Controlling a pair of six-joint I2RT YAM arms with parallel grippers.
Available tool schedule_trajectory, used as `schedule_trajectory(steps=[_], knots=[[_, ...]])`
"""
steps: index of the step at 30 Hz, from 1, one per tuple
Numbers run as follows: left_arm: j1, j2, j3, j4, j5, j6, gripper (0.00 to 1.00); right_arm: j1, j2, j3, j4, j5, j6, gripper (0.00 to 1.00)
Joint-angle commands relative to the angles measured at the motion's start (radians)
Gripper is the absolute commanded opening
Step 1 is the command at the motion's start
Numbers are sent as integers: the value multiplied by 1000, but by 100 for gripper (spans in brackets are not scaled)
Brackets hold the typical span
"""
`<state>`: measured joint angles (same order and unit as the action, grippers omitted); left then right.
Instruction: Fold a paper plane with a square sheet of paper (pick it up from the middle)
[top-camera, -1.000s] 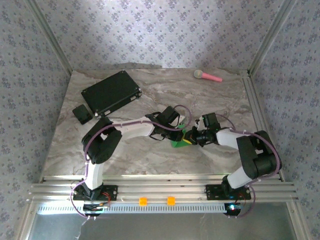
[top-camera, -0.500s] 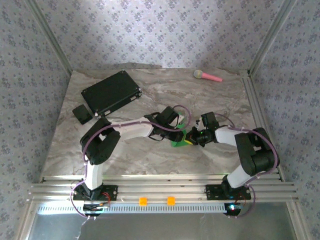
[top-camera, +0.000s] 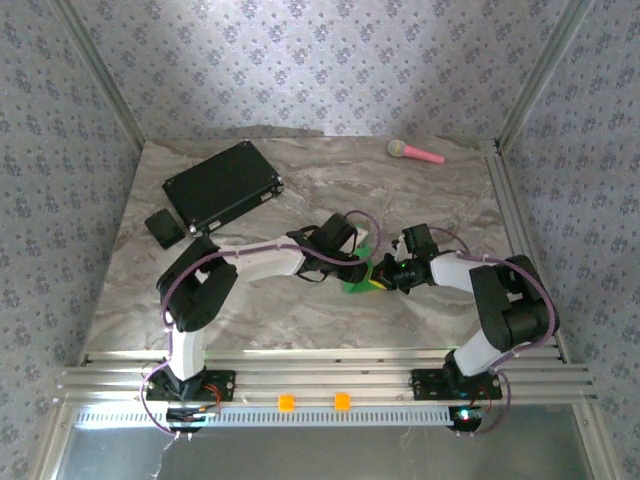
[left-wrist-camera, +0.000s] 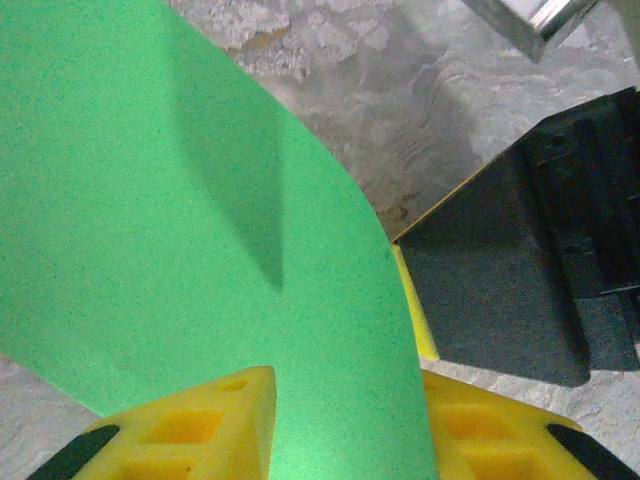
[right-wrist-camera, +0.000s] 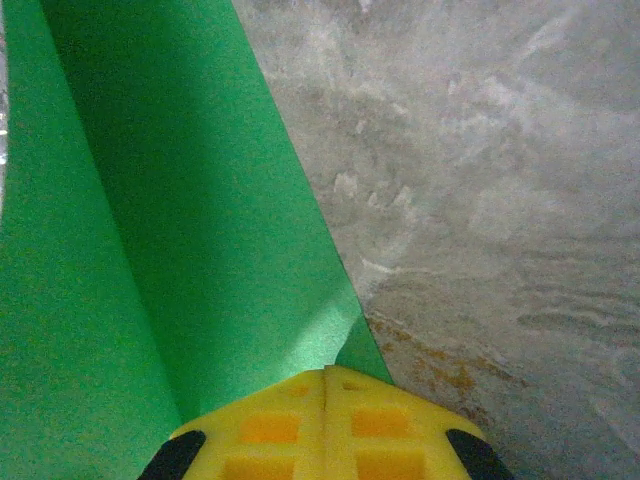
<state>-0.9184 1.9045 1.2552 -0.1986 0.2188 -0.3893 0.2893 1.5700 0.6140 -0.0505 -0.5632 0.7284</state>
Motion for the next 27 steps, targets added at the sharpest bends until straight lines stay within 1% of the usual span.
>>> schedule_trajectory(steps=[1,9,13,16,19,21,23,27], knots=[[-7,-41,6,30,-22,17,34,-10,27,-4,-80,56,-21,2],[-11,-38,8,44,-33,16,33,-15,29,-3,-84,47,-29,2],[-13,-34,14,29,-45,23,30,-18,29,-5,-81,46,-28,3],[-13,-38,9,30,-50,22,25,-19,30,-6,-82,40,-30,3],[-7,-32,9,18,-60,23,17,-23,27,-7,-84,39,-31,3],[2,-28,9,15,-50,22,14,-24,27,-8,-84,37,-33,3],[11,-25,9,8,-41,24,13,-25,25,-7,-84,34,-35,3],[34,-5,16,2,23,27,13,-25,25,-8,-84,34,-35,3]])
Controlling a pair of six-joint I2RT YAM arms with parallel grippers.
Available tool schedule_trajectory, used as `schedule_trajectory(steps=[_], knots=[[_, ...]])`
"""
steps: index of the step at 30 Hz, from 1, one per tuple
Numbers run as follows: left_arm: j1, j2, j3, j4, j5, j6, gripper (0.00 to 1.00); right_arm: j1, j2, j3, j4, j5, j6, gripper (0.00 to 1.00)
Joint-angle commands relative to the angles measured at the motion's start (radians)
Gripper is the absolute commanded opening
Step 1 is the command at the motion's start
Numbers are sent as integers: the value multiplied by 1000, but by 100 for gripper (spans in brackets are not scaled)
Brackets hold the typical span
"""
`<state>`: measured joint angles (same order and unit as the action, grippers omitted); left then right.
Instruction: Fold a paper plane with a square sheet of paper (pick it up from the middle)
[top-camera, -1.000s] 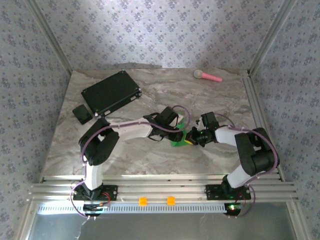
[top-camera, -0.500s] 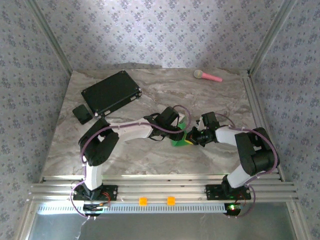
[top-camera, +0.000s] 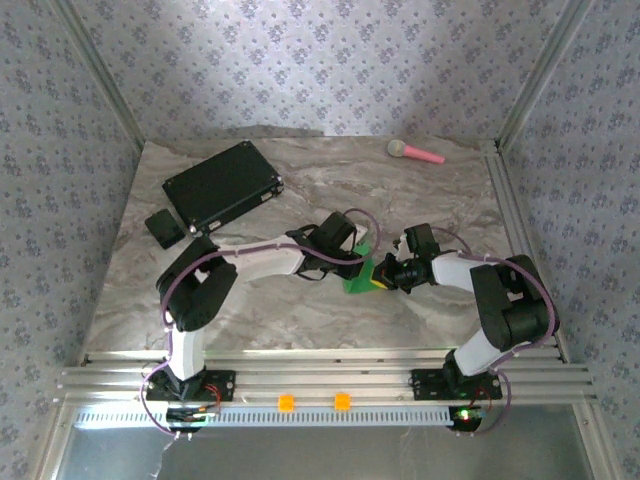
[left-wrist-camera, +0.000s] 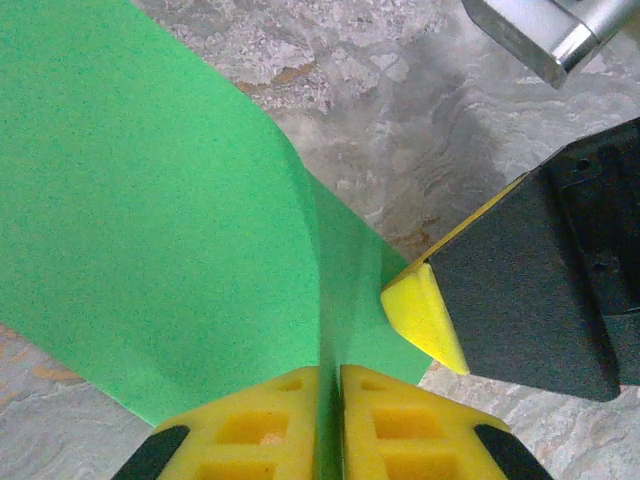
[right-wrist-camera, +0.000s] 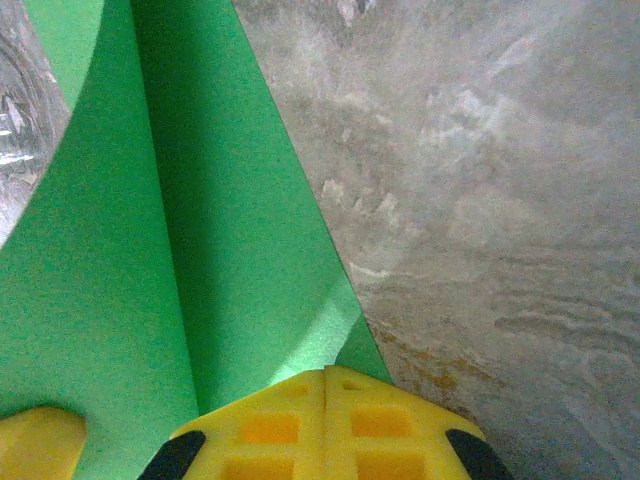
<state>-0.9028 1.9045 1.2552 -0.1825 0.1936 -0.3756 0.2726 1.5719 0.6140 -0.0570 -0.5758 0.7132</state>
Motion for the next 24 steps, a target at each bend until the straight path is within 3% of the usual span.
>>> schedule_trajectory(steps=[1,24], knots=[[23,-2,16,-18,54,18,13,-7,23,-9,-78,47,-20,3],[74,73,16,-6,81,20,12,-6,20,-3,-77,36,-20,3]])
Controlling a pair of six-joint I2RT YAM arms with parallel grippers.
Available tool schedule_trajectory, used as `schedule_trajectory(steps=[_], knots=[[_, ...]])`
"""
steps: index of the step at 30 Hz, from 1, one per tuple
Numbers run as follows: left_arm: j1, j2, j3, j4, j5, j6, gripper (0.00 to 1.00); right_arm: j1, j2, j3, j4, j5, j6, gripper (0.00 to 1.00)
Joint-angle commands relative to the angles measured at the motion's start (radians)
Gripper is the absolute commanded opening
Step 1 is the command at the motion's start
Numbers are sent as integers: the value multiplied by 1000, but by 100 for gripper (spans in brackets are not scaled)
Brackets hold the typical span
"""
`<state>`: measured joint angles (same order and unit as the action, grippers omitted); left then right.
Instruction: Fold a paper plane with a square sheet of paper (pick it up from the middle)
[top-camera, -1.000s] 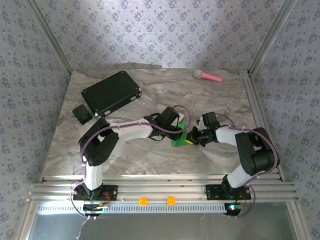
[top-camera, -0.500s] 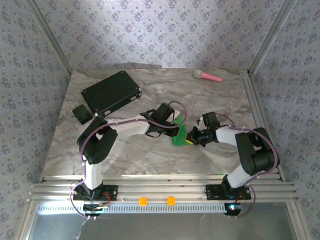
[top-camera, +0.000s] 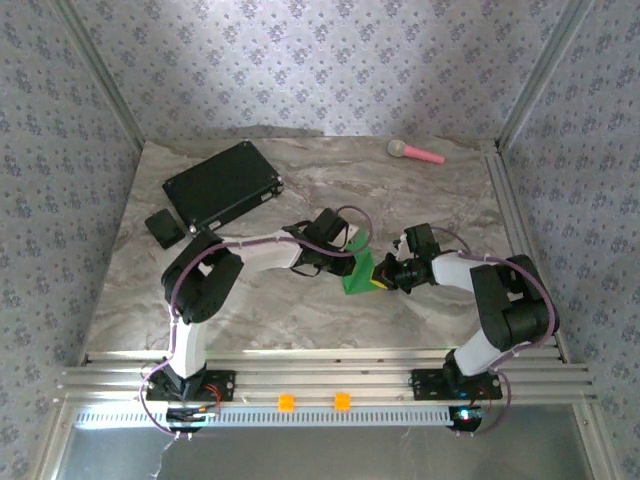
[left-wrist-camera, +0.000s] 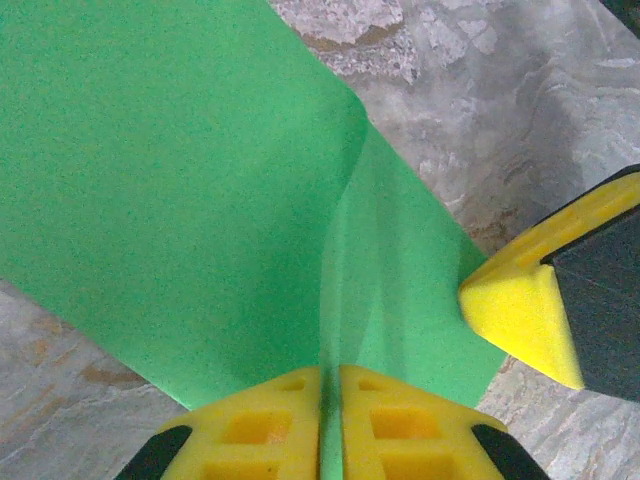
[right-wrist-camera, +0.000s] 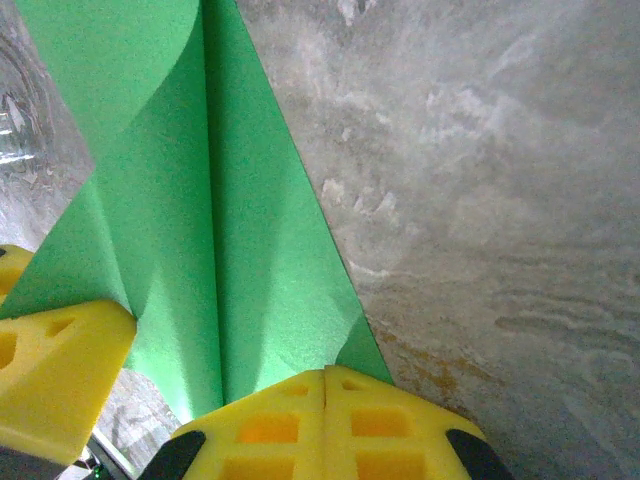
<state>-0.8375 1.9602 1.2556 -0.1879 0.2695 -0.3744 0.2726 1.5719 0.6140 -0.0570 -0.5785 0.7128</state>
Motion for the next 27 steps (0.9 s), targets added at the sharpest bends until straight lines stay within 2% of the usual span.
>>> schedule_trajectory(steps=[1,27], knots=[[12,20,16,3,8,19,12,-5,21,-3,-78,39,-19,3],[13,61,52,39,36,55,12,-2,34,1,-93,44,-33,4]])
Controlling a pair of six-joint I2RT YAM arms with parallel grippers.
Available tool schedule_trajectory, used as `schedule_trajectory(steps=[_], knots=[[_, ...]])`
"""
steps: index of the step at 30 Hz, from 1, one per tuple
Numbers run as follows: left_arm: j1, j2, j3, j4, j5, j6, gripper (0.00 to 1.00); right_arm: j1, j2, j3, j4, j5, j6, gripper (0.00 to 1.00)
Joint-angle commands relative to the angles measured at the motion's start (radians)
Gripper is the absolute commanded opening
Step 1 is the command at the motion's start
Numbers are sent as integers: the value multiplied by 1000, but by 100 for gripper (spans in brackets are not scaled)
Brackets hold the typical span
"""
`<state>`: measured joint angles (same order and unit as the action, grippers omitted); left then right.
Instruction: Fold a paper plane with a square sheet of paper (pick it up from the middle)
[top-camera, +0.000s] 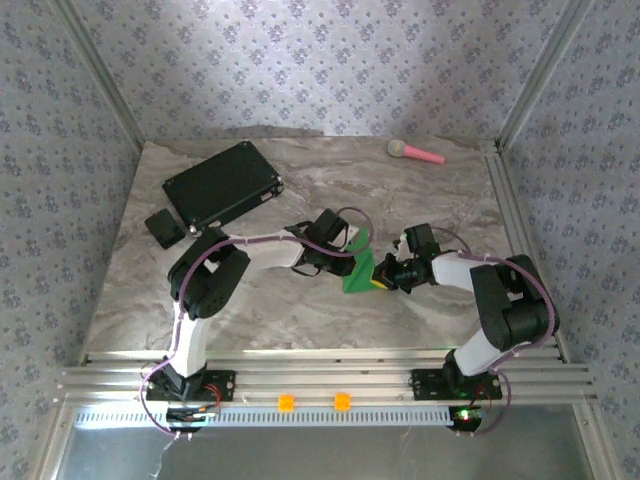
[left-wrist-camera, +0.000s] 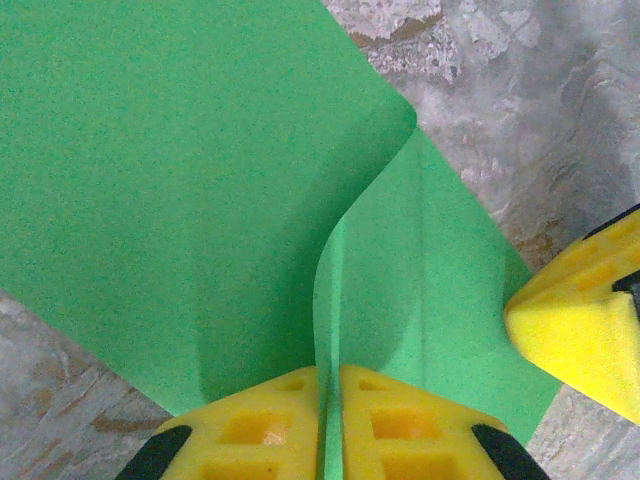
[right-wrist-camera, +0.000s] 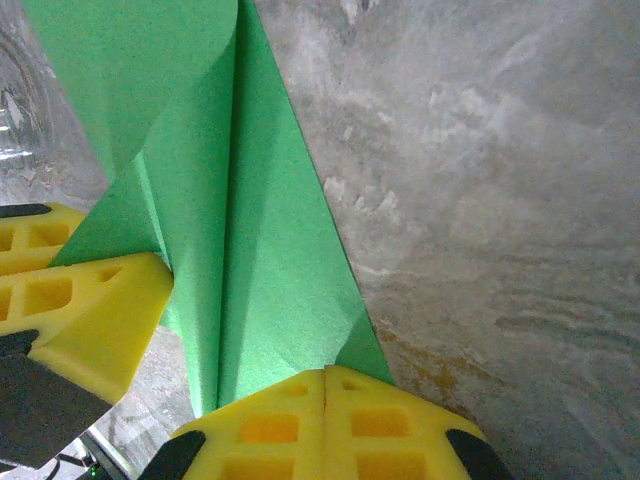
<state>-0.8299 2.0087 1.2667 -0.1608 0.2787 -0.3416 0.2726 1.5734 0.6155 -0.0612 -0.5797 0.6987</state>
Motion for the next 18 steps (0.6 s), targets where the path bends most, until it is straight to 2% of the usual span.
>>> schedule_trajectory(steps=[1,18], knots=[[6,15,40,11,28,25,12,-2,34,-1,-87,43,-18,4],[13,45,55,-6,16,32,12,-3,35,-2,-95,47,-24,4]])
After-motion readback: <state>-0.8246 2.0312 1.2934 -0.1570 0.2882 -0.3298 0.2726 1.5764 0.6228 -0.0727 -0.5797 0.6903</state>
